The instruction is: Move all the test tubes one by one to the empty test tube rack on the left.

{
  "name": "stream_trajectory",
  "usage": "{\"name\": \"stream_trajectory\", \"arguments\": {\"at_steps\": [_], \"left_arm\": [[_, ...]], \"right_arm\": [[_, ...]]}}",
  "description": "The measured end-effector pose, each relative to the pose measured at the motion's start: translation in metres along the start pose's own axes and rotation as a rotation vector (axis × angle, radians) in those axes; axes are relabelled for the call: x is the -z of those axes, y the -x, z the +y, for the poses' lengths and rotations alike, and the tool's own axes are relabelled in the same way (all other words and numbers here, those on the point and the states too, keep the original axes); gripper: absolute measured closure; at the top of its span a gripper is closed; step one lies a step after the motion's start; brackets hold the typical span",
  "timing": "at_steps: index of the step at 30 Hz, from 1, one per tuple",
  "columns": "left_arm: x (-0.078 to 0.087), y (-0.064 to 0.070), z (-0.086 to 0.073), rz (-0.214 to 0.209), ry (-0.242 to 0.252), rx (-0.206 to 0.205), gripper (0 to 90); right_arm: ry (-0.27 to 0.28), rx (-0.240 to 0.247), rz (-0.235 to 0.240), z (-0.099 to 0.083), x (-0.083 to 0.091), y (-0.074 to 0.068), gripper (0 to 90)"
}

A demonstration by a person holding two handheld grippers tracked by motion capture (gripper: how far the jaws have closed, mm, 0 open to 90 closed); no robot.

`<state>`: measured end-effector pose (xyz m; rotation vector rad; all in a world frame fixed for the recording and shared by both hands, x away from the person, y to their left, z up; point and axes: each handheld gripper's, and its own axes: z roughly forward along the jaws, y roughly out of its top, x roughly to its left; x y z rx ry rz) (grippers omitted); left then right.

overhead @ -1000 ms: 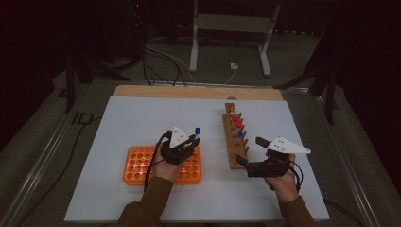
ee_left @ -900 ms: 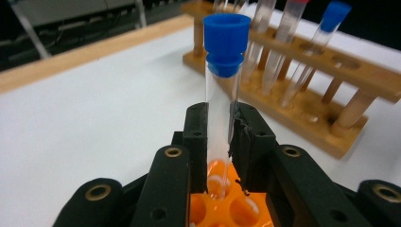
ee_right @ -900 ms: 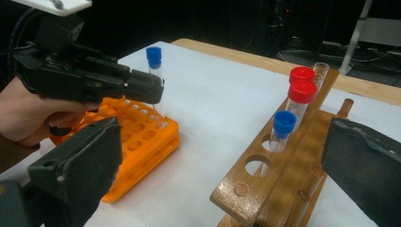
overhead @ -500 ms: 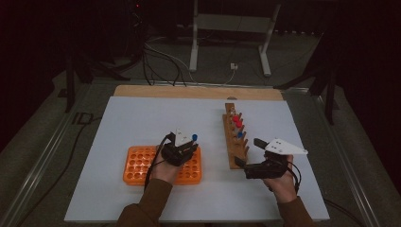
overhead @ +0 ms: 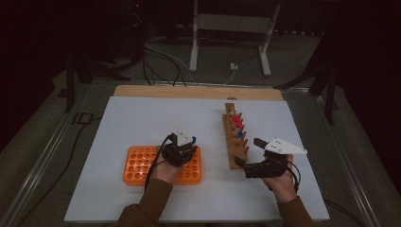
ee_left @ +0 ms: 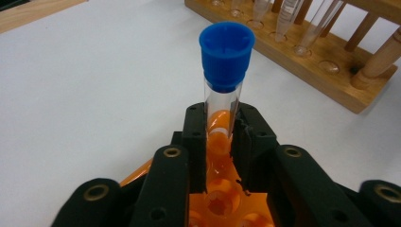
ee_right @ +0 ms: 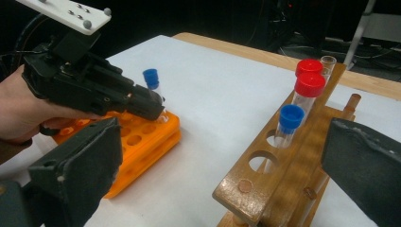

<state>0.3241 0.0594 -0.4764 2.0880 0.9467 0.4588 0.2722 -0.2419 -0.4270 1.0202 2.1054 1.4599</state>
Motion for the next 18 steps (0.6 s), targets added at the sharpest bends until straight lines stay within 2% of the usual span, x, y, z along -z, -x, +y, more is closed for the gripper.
{"name": "stream_trajectory", "arguments": {"at_steps": [6, 10, 12, 15, 17, 18], "left_arm": [[0.014, -0.002, -0.004, -0.015, 0.092, 0.017, 54.0], [0.026, -0.008, -0.006, -0.039, 0.158, 0.066, 41.9], [0.031, -0.010, -0.007, -0.044, 0.175, 0.090, 35.9], [0.036, -0.011, -0.009, -0.023, 0.195, 0.107, 24.6], [0.039, -0.012, -0.011, -0.031, 0.214, 0.127, 16.8], [0.040, -0.013, -0.012, -0.034, 0.224, 0.135, 15.7]], "right_arm": [[-0.003, -0.001, -0.014, 0.002, -0.002, 0.006, 0.0], [-0.017, 0.006, -0.028, 0.004, -0.005, 0.010, 0.0], [-0.027, 0.014, -0.036, 0.006, -0.008, 0.012, 0.0], [-0.041, 0.024, -0.047, 0.007, -0.012, 0.016, 0.7], [-0.054, 0.031, -0.059, 0.008, -0.016, 0.017, 2.3], [-0.060, 0.035, -0.064, 0.008, -0.018, 0.017, 2.9]]}}
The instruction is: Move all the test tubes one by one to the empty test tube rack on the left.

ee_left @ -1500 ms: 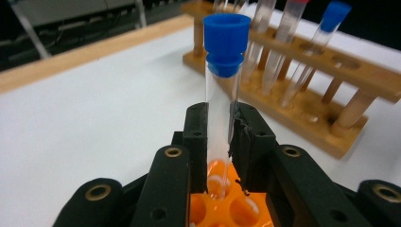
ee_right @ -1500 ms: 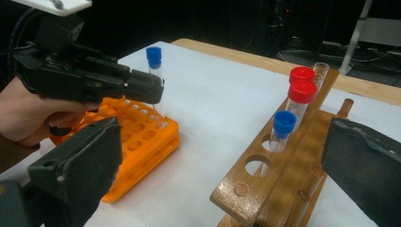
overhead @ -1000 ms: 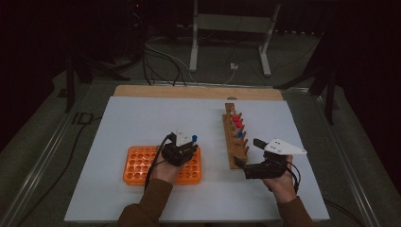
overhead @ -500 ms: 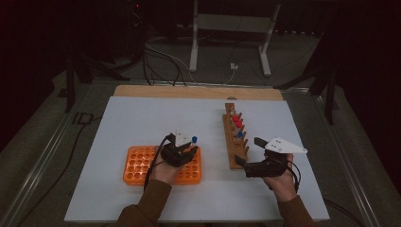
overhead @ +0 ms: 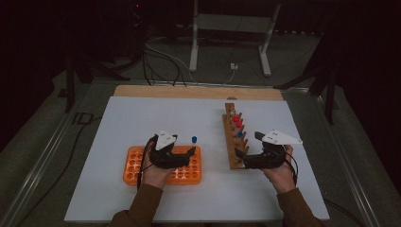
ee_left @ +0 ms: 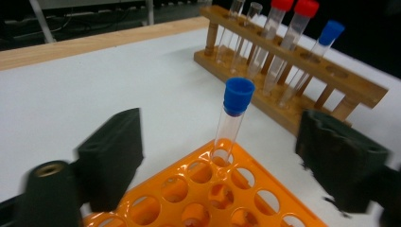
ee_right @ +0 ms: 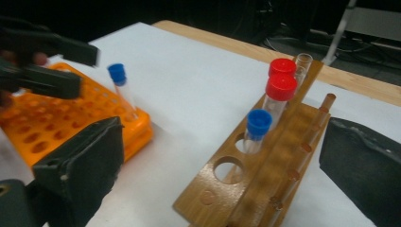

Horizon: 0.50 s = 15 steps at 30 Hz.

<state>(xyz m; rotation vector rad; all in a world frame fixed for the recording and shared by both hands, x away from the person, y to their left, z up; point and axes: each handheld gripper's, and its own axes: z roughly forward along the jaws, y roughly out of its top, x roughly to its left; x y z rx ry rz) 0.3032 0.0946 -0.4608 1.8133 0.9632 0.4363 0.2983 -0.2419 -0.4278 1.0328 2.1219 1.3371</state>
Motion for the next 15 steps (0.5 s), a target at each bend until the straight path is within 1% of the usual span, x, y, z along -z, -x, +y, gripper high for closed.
{"name": "stream_trajectory", "arguments": {"at_steps": [1, 2, 4, 7, 9, 11, 12, 14, 15], "left_arm": [[0.001, -0.001, -0.001, 0.005, 0.007, 0.007, 12.8], [0.001, -0.001, -0.002, 0.008, 0.007, 0.009, 7.8], [0.002, -0.003, -0.002, 0.012, 0.001, 0.008, 1.7], [0.006, -0.005, -0.002, 0.017, 0.024, 0.017, 0.8], [0.009, -0.005, -0.001, 0.021, 0.030, 0.013, 0.7], [0.011, -0.004, -0.001, 0.028, 0.034, 0.005, 0.7], [0.011, -0.003, -0.001, 0.029, 0.037, 0.007, 0.7], [0.012, -0.002, -0.002, 0.032, 0.040, 0.003, 0.7], [0.013, -0.002, -0.002, 0.038, 0.040, 0.000, 0.7]], "right_arm": [[-0.009, 0.003, -0.001, 0.000, -0.002, 0.001, 3.4], [-0.018, 0.006, -0.006, 0.000, -0.005, 0.001, 4.6], [-0.036, 0.017, -0.018, 0.001, -0.010, 0.002, 6.5], [-0.064, 0.024, -0.036, 0.000, -0.018, 0.004, 11.9], [-0.079, 0.026, -0.038, -0.001, -0.024, 0.006, 18.4], [-0.092, 0.032, -0.054, -0.002, -0.029, 0.008, 31.8], [-0.095, 0.041, -0.056, -0.003, -0.032, 0.009, 36.3], [-0.101, 0.058, -0.080, -0.004, -0.036, 0.009, 45.0], [-0.100, 0.055, -0.083, -0.004, -0.038, 0.009, 48.7]]}}
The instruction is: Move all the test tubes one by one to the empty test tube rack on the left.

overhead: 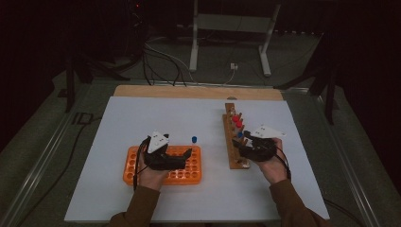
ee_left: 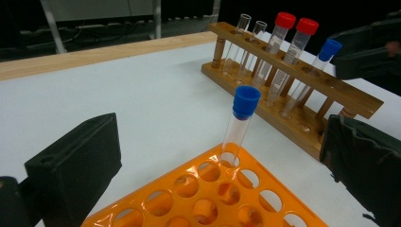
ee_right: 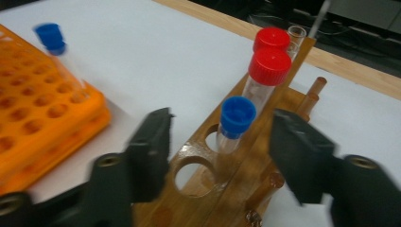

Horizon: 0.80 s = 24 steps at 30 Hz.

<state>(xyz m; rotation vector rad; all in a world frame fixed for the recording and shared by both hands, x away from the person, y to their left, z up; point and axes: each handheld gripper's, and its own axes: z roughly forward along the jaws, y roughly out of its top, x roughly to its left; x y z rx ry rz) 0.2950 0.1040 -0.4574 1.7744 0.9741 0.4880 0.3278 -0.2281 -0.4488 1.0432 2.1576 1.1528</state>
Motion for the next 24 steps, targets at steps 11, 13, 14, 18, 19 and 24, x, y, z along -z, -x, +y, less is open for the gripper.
{"name": "stream_trajectory", "arguments": {"at_steps": [11, 13, 14, 18, 19, 24], "left_arm": [[0.001, -0.003, -0.004, 0.026, -0.004, -0.010, 0.7], [0.001, -0.001, -0.004, 0.025, 0.001, -0.018, 0.7], [0.001, -0.001, -0.004, 0.025, -0.001, -0.022, 0.7], [0.000, 0.002, -0.003, 0.021, 0.001, -0.033, 0.7], [0.000, 0.002, -0.003, 0.021, 0.000, -0.036, 0.7], [0.000, 0.003, -0.002, 0.022, -0.001, -0.042, 0.8]], "right_arm": [[-0.011, -0.057, 0.006, -0.002, -0.014, 0.003, 73.1], [-0.010, -0.056, 0.004, -0.002, -0.015, 0.002, 75.3], [-0.012, -0.058, 0.001, -0.002, -0.015, 0.002, 75.6], [-0.004, -0.056, 0.000, -0.001, -0.014, 0.002, 75.9], [-0.001, -0.060, 0.000, 0.000, -0.013, 0.002, 75.9], [0.016, -0.052, 0.001, 0.007, -0.005, 0.002, 76.0]]}}
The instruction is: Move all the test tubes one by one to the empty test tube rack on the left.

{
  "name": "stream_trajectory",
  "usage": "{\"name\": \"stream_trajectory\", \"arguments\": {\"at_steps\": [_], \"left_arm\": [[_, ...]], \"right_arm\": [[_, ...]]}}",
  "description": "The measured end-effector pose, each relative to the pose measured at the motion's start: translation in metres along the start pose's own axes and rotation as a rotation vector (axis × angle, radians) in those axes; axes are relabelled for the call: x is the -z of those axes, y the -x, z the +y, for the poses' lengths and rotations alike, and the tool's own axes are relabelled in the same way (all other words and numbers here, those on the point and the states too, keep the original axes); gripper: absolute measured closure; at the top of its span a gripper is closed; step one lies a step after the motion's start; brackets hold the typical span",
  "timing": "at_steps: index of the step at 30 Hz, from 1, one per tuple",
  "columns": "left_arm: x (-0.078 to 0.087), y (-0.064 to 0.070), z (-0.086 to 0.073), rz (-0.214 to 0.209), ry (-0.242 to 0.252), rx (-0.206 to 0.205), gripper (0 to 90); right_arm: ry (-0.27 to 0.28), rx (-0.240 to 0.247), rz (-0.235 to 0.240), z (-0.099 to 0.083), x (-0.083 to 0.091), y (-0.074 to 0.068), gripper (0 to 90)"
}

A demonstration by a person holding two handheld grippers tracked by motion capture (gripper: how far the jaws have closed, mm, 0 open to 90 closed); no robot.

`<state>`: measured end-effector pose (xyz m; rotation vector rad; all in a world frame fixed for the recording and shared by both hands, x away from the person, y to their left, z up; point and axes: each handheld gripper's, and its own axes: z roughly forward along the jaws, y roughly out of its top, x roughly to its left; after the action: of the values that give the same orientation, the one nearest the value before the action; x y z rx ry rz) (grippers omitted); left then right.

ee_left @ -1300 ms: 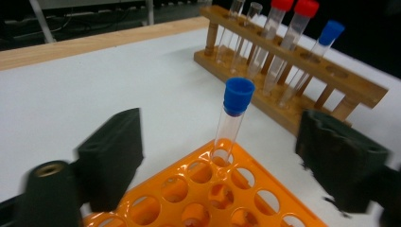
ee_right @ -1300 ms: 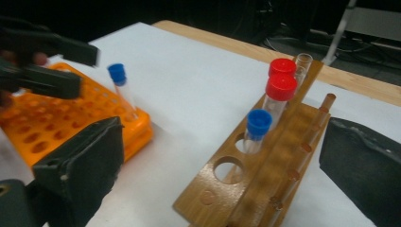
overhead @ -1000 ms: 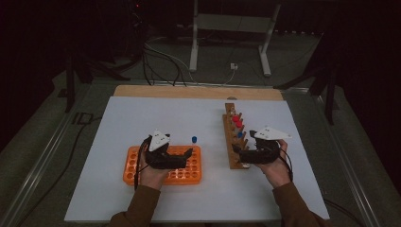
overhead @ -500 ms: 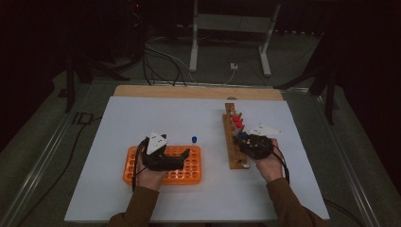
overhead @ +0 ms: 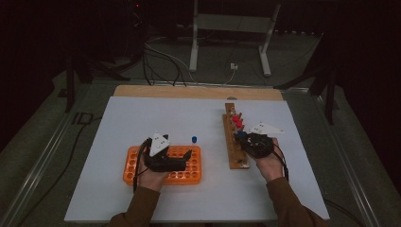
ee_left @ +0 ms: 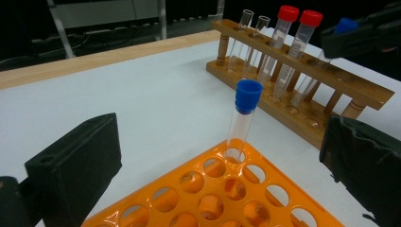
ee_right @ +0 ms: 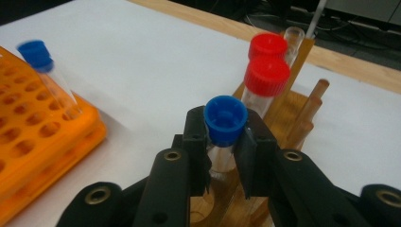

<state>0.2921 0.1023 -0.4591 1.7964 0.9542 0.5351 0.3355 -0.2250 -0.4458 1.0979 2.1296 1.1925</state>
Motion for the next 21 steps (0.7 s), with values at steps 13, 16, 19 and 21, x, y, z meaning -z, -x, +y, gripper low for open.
{"name": "stream_trajectory", "arguments": {"at_steps": [13, 16, 19, 21], "left_arm": [[0.004, 0.006, 0.008, -0.010, 0.024, -0.013, 0.8], [0.004, 0.008, 0.011, -0.013, 0.025, -0.022, 0.8], [0.003, 0.011, 0.012, -0.017, 0.030, -0.026, 0.8], [0.003, 0.013, 0.013, -0.020, 0.028, -0.031, 0.8]], "right_arm": [[0.038, 0.027, 0.015, 0.026, 0.024, -0.001, 76.0], [0.053, 0.036, 0.013, 0.032, 0.031, -0.002, 76.0], [0.075, 0.033, 0.019, 0.037, 0.038, -0.004, 76.0], [0.084, 0.034, 0.028, 0.040, 0.042, -0.005, 76.0]]}}
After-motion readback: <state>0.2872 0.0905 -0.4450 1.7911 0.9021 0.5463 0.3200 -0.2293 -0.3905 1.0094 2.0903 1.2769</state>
